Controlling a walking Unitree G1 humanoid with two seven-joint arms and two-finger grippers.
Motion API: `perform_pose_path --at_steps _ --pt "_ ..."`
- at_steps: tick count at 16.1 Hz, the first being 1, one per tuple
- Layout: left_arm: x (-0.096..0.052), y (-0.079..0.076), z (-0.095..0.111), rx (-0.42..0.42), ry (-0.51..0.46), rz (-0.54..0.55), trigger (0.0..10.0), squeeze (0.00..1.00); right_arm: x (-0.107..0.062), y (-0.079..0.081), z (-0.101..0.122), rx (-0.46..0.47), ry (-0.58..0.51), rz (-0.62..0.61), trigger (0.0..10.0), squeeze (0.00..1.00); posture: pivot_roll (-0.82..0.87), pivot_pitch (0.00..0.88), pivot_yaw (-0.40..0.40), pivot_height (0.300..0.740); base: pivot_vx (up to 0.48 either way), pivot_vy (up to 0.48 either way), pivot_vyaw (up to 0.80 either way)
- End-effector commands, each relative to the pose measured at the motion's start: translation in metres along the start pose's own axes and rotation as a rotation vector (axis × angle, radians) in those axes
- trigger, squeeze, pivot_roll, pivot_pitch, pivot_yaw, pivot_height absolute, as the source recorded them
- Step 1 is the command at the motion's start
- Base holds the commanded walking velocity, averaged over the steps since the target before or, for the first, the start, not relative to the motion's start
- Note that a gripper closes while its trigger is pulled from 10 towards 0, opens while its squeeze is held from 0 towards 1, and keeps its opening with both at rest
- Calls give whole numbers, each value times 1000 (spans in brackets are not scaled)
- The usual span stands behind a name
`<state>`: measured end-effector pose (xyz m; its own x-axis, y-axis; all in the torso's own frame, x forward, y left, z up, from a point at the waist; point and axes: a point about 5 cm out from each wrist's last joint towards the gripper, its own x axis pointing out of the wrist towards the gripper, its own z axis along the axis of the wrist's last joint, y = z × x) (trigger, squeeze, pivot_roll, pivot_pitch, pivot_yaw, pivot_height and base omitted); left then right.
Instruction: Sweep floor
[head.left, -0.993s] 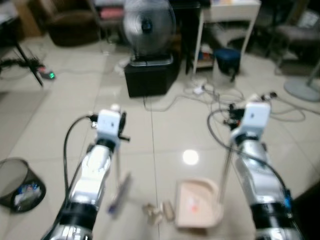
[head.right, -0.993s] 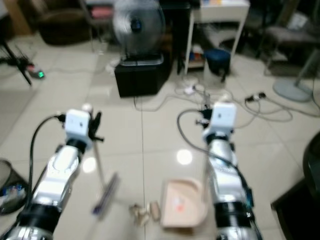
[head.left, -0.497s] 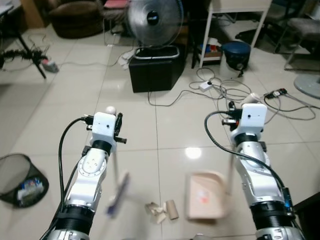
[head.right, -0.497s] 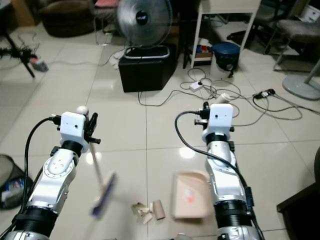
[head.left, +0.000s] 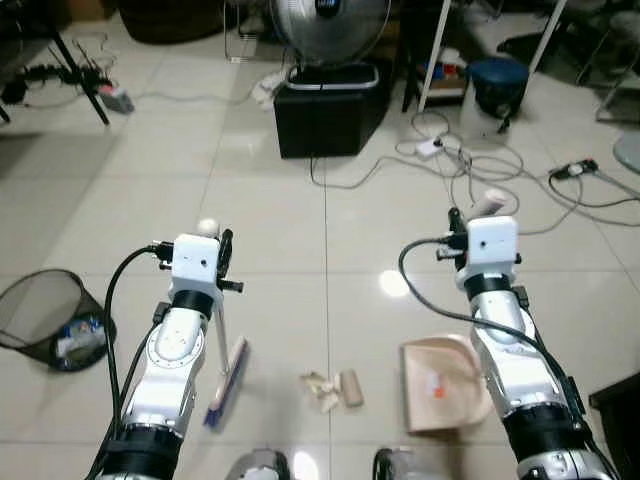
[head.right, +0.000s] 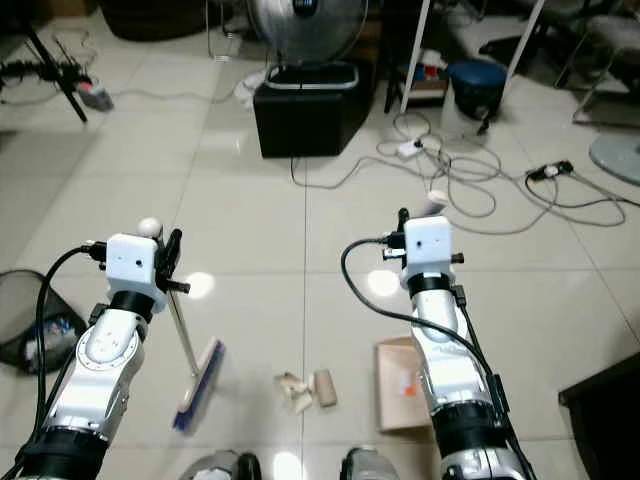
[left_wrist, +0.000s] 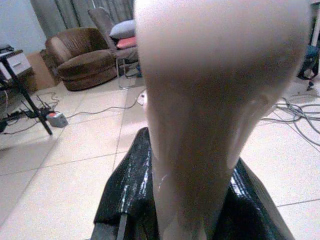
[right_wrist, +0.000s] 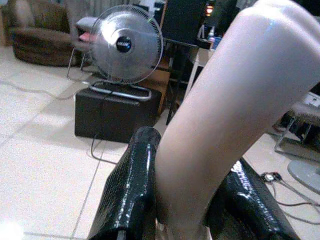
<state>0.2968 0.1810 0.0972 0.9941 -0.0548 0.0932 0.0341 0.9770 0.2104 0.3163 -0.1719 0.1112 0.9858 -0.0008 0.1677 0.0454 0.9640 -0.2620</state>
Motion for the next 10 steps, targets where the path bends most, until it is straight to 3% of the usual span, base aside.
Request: perform_pose_path --at_steps 1,6,10 --pt "0 2 3 -1 -32 19 10000 0 7 4 13 -12 -89 15 10000 0 -26 248 47 740 0 0 0" --pt "3 -4 0 -48 -49 26 10000 0 15 35 17 4 -166 62 10000 0 -6 277 40 740 0 0 0" --pt "3 -21 -4 -61 -43 -10 10000 0 5 80 12 8 -165 174 10000 0 3 269 38 740 0 0 0"
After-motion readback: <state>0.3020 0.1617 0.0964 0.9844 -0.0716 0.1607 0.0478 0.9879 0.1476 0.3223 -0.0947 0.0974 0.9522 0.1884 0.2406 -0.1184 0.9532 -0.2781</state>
